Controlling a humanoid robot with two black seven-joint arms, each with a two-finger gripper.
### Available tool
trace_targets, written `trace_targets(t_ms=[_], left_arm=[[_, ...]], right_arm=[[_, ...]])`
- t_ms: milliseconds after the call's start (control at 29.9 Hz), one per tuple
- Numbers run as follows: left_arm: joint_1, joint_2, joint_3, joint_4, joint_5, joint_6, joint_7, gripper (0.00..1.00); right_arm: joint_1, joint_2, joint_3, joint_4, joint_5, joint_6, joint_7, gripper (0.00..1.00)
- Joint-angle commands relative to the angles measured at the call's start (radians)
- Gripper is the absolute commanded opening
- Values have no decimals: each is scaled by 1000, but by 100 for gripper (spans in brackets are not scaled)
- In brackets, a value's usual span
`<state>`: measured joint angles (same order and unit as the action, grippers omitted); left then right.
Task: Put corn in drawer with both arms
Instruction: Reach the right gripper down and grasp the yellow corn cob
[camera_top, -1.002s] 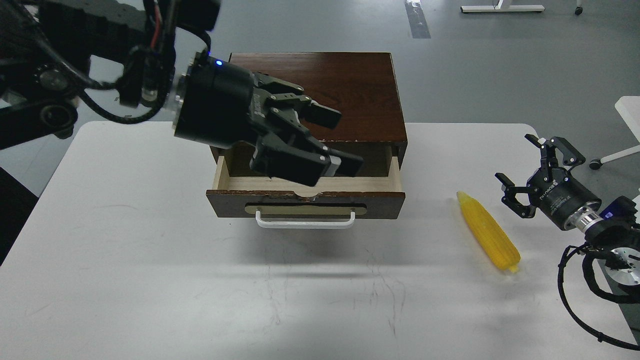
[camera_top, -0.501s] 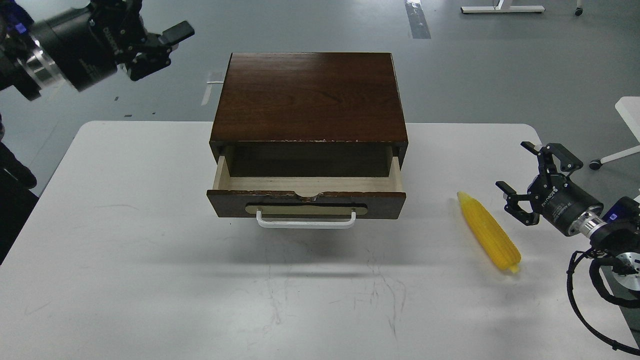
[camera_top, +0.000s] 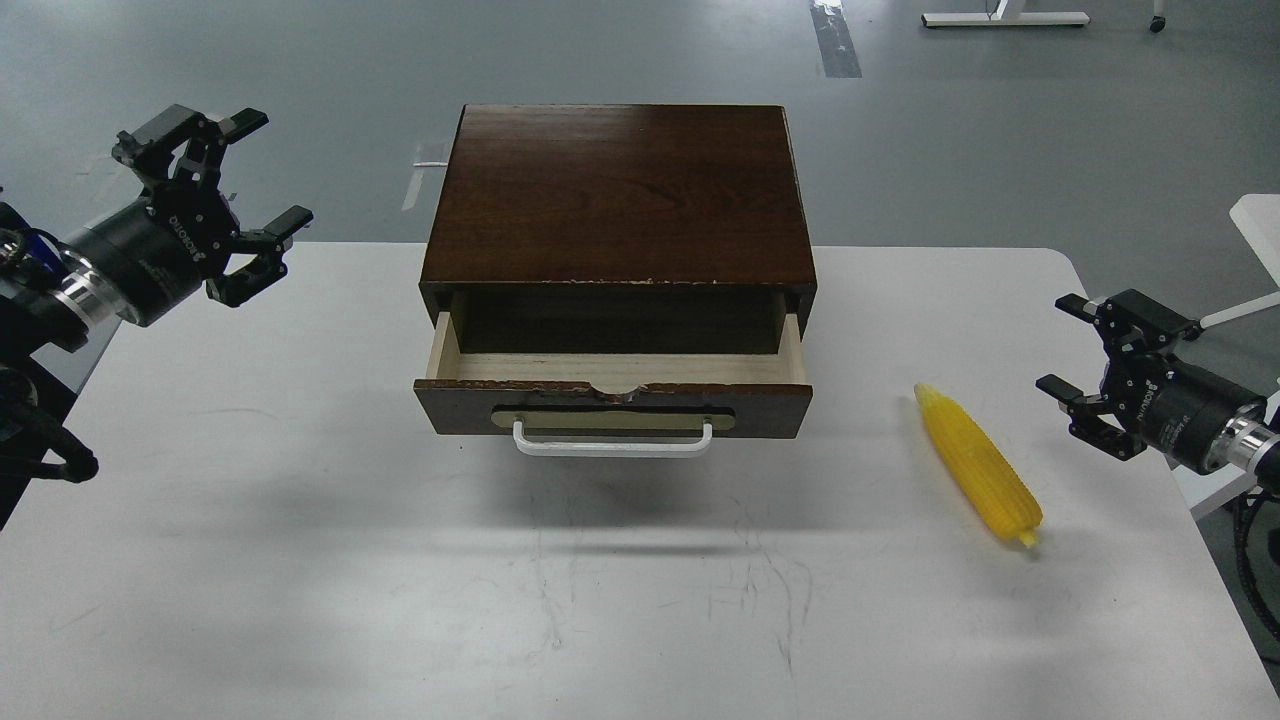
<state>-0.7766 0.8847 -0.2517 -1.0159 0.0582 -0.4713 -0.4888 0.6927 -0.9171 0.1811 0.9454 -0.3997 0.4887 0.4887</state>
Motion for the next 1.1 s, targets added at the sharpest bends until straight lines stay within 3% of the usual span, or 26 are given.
trace_targets(t_ms=[0, 267, 401, 501, 668, 1002, 1069], left_arm=[[57, -26, -72, 22, -1, -9, 0, 98], [79, -53, -120, 20, 0, -10, 0, 98], [80, -69, -120, 20, 0, -10, 0, 98], [82, -75, -120, 20, 0, -12, 0, 98], [80, -75, -133, 19, 0, -17, 0, 98], [80, -64, -136, 11, 2, -17, 0, 98], [80, -62, -136, 11, 2, -17, 0, 98]], right_arm=[[51, -68, -2, 65, -209, 0, 0, 99], [102, -115, -3, 122, -721, 0, 0, 99], [105, -105, -9, 115, -818, -7, 0, 99], [107, -80, -58, 111, -899, -74, 0, 99], [126, -42, -133, 102, -917, -137, 0, 99], [246, 76, -298, 27, -917, -162, 0, 97], [268, 101, -348, 10, -917, -164, 0, 93]])
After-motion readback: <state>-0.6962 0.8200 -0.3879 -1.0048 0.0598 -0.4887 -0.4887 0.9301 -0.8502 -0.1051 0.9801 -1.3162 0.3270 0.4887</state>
